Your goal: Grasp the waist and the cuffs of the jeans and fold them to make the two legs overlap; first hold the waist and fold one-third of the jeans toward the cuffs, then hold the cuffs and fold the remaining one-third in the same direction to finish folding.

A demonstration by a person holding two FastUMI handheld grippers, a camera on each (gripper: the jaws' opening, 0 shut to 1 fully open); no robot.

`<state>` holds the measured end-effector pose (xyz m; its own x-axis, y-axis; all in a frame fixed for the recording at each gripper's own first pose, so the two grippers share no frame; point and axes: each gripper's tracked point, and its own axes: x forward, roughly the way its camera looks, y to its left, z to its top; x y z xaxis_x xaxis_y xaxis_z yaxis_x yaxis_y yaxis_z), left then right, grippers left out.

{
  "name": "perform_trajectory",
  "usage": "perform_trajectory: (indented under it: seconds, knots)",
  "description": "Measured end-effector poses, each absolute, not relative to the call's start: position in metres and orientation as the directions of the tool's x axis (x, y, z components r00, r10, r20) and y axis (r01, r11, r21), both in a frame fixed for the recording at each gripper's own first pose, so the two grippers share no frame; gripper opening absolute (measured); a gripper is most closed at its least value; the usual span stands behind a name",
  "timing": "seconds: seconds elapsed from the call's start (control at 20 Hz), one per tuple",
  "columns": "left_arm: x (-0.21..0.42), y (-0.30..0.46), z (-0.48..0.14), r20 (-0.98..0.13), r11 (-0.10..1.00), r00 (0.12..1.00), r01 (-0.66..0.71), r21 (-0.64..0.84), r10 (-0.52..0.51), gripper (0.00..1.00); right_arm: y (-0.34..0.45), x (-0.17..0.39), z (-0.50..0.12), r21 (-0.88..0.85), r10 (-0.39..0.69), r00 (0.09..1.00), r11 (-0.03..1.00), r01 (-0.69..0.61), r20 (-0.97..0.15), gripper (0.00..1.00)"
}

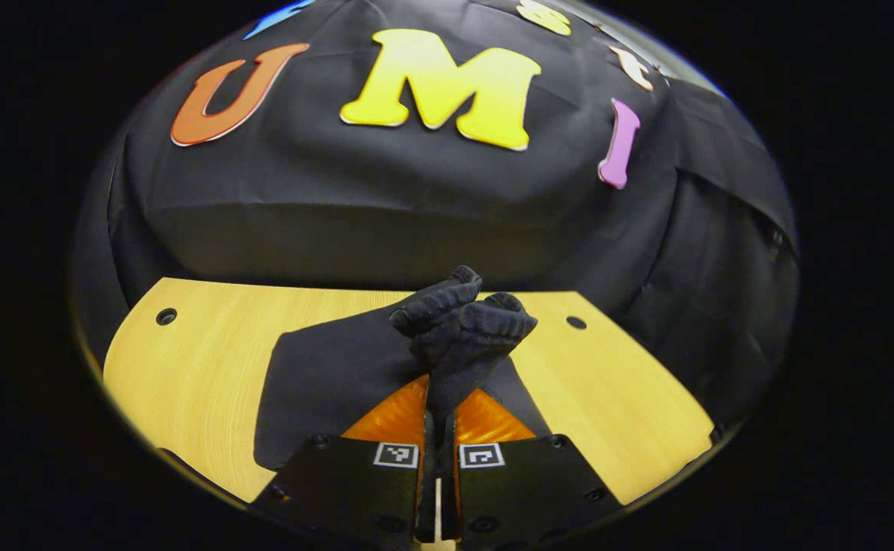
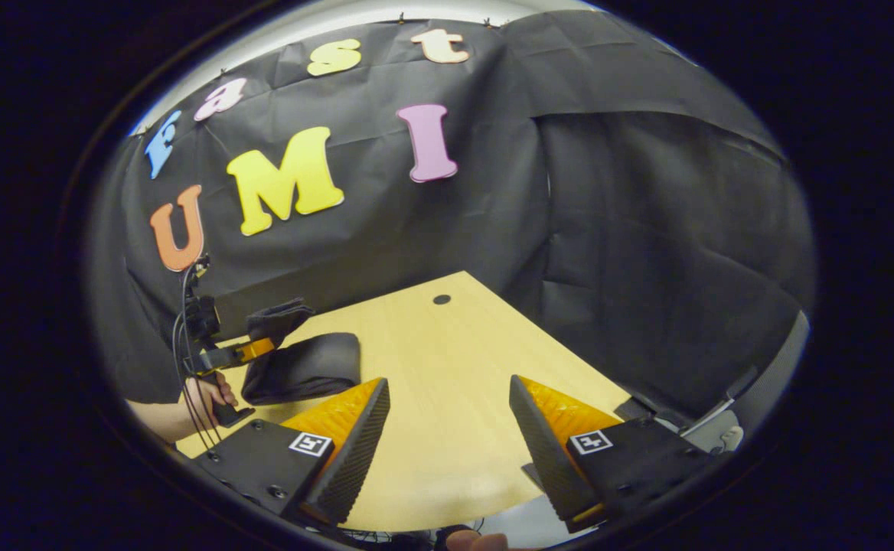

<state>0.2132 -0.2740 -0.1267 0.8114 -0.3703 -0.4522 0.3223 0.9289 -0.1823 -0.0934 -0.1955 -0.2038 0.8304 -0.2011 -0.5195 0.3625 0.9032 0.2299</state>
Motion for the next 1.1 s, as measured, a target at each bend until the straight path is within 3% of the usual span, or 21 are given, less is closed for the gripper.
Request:
perform_trajectory:
  seconds: [0.15, 0.2, 0.25, 0.35, 0.45, 0.5, 0.55, 0.65, 0.7, 0.75, 0.8, 0.9, 1.0, 1.05, 1.1]
  knots:
    - [0.206, -0.287, -0.164, -0.509, 0.945, 0.799, 0.301, -0.123, -0.321, 0.06, -0.206, -0.101, -0.211, 0.219, -0.216, 0.815, 0.897, 0.383, -0.538, 0.94]
    - [0.209, -0.292, -0.174, -0.519, 0.95, 0.797, 0.286, -0.124, -0.307, 0.08, -0.208, -0.102, -0.214, 0.213, -0.218, 0.81, 0.898, 0.385, -0.545, 1.0]
    - [0.21, -0.295, -0.179, -0.527, 0.955, 0.797, 0.268, -0.13, -0.295, 0.1, -0.21, -0.103, -0.214, 0.21, -0.218, 0.808, 0.899, 0.385, -0.547, 0.94]
    - [0.208, -0.298, -0.184, -0.536, 0.961, 0.798, 0.242, -0.131, -0.274, 0.14, -0.209, -0.102, -0.212, 0.203, -0.218, 0.808, 0.902, 0.381, -0.547, 0.99]
    - [0.204, -0.305, -0.186, -0.545, 0.963, 0.795, 0.241, -0.123, -0.268, 0.24, -0.209, -0.103, -0.215, 0.197, -0.208, 0.809, 0.909, 0.368, -0.55, 0.94]
    - [0.202, -0.305, -0.185, -0.541, 0.965, 0.8, 0.239, -0.111, -0.261, 0.41, -0.211, -0.102, -0.216, 0.196, -0.203, 0.81, 0.911, 0.362, -0.551, 0.94]
    - [0.202, -0.31, -0.186, -0.538, 0.963, 0.8, 0.244, -0.114, -0.267, 0.47, -0.211, -0.101, -0.215, 0.199, -0.198, 0.81, 0.912, 0.358, -0.553, 0.99]
    - [0.195, -0.312, -0.179, -0.533, 0.963, 0.803, 0.239, -0.122, -0.267, 0.64, -0.209, -0.099, -0.211, 0.208, -0.187, 0.815, 0.914, 0.35, -0.549, 0.94]
    - [0.192, -0.315, -0.177, -0.529, 0.962, 0.803, 0.24, -0.134, -0.274, 0.84, -0.209, -0.099, -0.212, 0.206, -0.18, 0.819, 0.918, 0.34, -0.545, 0.94]
    - [0.186, -0.318, -0.173, -0.525, 0.959, 0.802, 0.239, -0.154, -0.285, 0.87, -0.208, -0.096, -0.211, 0.205, -0.167, 0.824, 0.924, 0.322, -0.542, 0.94]
    - [0.18, -0.321, -0.173, -0.527, 0.955, 0.796, 0.238, -0.178, -0.297, 0.98, -0.208, -0.094, -0.209, 0.204, -0.149, 0.83, 0.932, 0.3, -0.538, 0.94]
    - [0.158, -0.327, -0.162, -0.525, 0.94, 0.782, 0.251, -0.229, -0.337, 1.0, -0.2, -0.084, -0.204, 0.207, -0.103, 0.845, 0.947, 0.244, -0.524, 0.99]
    - [0.137, -0.323, -0.146, -0.507, 0.937, 0.79, 0.259, -0.236, -0.345, 1.0, -0.172, -0.052, -0.193, 0.213, -0.043, 0.864, 0.962, 0.171, -0.501, 0.99]
    - [0.128, -0.316, -0.135, -0.491, 0.937, 0.8, 0.261, -0.231, -0.344, 1.0, -0.157, -0.035, -0.188, 0.217, -0.01, 0.874, 0.967, 0.131, -0.485, 0.94]
    - [0.123, -0.308, -0.121, -0.47, 0.941, 0.818, 0.255, -0.223, -0.333, 1.0, -0.142, -0.024, -0.184, 0.223, 0.027, 0.884, 0.971, 0.087, -0.466, 0.99]
